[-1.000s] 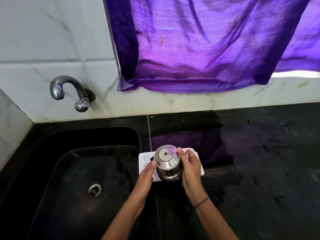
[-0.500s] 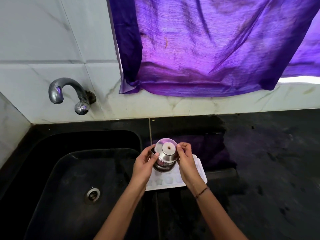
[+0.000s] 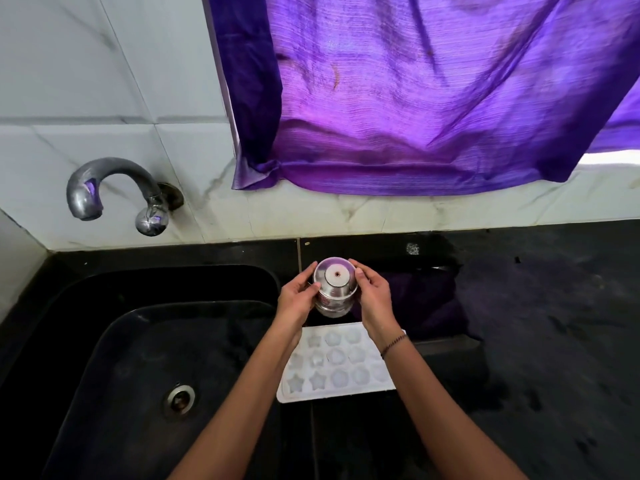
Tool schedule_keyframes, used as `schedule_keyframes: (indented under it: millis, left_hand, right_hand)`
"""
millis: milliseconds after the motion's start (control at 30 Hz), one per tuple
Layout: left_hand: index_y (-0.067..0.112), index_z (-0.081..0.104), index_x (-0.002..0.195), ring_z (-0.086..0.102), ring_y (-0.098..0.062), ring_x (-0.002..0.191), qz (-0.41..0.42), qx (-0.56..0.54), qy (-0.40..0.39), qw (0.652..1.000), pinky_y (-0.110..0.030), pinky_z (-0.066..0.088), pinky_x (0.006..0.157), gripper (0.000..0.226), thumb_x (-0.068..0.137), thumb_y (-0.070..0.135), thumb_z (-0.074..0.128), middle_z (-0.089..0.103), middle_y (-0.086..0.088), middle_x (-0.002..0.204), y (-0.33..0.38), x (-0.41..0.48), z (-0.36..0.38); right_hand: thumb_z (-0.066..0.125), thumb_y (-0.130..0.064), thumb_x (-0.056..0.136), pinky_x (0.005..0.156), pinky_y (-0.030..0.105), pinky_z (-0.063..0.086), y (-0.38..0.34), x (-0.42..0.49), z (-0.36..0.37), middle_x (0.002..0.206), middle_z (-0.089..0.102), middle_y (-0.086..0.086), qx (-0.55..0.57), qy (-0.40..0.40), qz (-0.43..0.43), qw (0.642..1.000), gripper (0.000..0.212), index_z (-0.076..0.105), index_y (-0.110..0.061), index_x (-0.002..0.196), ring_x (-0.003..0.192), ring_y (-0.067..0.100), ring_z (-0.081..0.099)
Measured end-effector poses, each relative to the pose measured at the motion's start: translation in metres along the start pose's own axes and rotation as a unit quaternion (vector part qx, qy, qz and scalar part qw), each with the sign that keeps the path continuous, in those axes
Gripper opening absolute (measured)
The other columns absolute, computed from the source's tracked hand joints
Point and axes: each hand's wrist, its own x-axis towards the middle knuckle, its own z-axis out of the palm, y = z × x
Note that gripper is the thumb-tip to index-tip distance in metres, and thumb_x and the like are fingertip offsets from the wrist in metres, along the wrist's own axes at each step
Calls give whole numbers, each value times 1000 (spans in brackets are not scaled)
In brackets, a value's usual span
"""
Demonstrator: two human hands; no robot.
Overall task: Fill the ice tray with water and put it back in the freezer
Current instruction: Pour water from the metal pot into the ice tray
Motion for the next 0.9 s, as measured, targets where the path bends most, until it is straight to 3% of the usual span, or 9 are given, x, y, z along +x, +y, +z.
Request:
schedule_keyframes:
  millis: [133, 300, 533, 700, 900]
  left_hand:
    - [6, 52, 131, 57, -20, 105, -4, -3, 9, 1000, -29, 49, 87, 43, 90, -7, 50, 60, -14, 122, 2, 14, 1]
    - [7, 58, 124, 61, -16, 91, -12, 1, 24, 1000, -23, 50, 74, 36, 91, -3, 52, 64, -10, 109, -3, 28, -1]
    - [7, 68, 103, 60, -9, 74, -18, 5, 111, 994, -26, 53, 61, 16, 90, 10, 60, 65, 2, 82, -2, 39, 4]
    - [8, 70, 90, 60, -13, 68, -29, 20, 150, 988, -38, 56, 71, 7, 86, 10, 65, 65, 1, 75, -1, 48, 6]
    - [7, 75, 83, 67, -20, 77, -19, 94, 177, 980, -41, 58, 78, 7, 79, 11, 71, 72, -7, 82, 2, 64, 3]
  right_hand:
    - [52, -12, 95, 99, 47, 48, 7, 15, 3, 114, 68, 9, -2, 2, 12, 1000, 19, 69, -20, 99, 110, 23, 62]
    - [56, -11, 92, 97, 48, 49, 11, 25, 7, 108, 70, 7, -11, 22, 16, 1000, 18, 71, -21, 93, 105, 22, 64]
    - [59, -10, 90, 94, 45, 51, 11, 33, 10, 100, 72, 8, -34, 30, 25, 999, 19, 72, -22, 85, 100, 22, 66]
    - [61, -12, 89, 91, 45, 53, 13, 40, 9, 98, 73, 6, -57, 42, 35, 997, 14, 74, -15, 94, 96, 20, 67]
    - [61, -12, 89, 90, 45, 54, 10, 42, 10, 99, 72, 6, -75, 54, 45, 995, 15, 73, -10, 99, 96, 21, 67]
